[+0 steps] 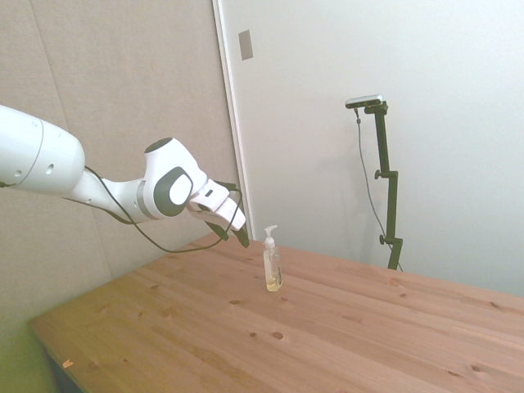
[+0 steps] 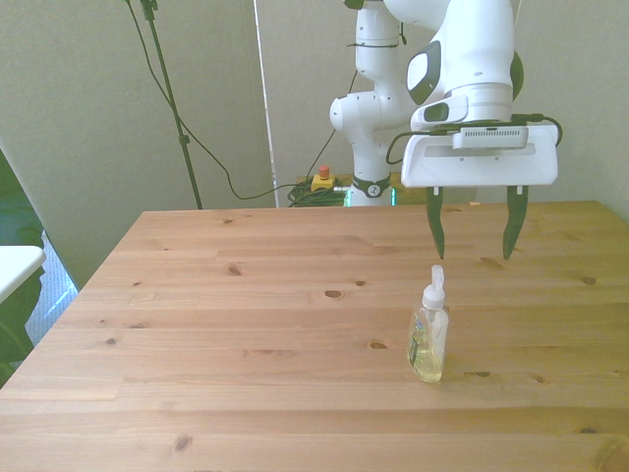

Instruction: Stand the sanitizer

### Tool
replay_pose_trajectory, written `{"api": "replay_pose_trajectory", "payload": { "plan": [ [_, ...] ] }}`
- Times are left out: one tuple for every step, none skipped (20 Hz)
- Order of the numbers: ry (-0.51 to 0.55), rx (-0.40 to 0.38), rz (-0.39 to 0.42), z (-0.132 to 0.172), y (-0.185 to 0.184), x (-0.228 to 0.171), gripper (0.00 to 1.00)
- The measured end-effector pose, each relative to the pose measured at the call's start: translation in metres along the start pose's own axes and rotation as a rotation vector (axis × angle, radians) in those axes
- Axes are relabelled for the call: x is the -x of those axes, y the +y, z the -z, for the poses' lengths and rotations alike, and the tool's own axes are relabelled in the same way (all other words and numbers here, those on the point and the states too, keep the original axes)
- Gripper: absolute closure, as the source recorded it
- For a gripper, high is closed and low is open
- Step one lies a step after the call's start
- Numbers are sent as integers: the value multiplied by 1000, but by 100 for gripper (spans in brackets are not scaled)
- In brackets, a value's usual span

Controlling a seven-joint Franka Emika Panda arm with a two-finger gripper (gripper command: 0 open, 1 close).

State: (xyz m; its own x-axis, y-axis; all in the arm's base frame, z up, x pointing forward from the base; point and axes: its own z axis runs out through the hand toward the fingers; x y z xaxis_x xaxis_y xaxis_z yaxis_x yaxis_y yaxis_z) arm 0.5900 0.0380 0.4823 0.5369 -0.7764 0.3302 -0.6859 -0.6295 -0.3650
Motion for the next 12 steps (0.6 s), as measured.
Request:
{"api": "replay_pose_trajectory", "payload": {
  "plan": [
    [-19, 7, 14, 0, 3, -2, 0],
    [-40, 15, 28, 0, 7, -4, 0],
    [-55, 20, 42, 1, 10, -5, 0],
    [-71, 26, 53, 2, 14, -5, 0],
    [-85, 31, 64, 3, 18, -4, 0],
    [-95, 35, 75, 5, 24, -1, 0],
    [-107, 39, 82, 7, 30, 3, 0],
    [-120, 44, 92, 10, 37, 9, 0],
    [-129, 51, 99, 14, 43, 14, 0],
    [-139, 59, 104, 18, 50, 21, 0],
    [-145, 64, 106, 22, 57, 27, 0],
    [-154, 69, 109, 26, 65, 33, 0]
  ]
}}
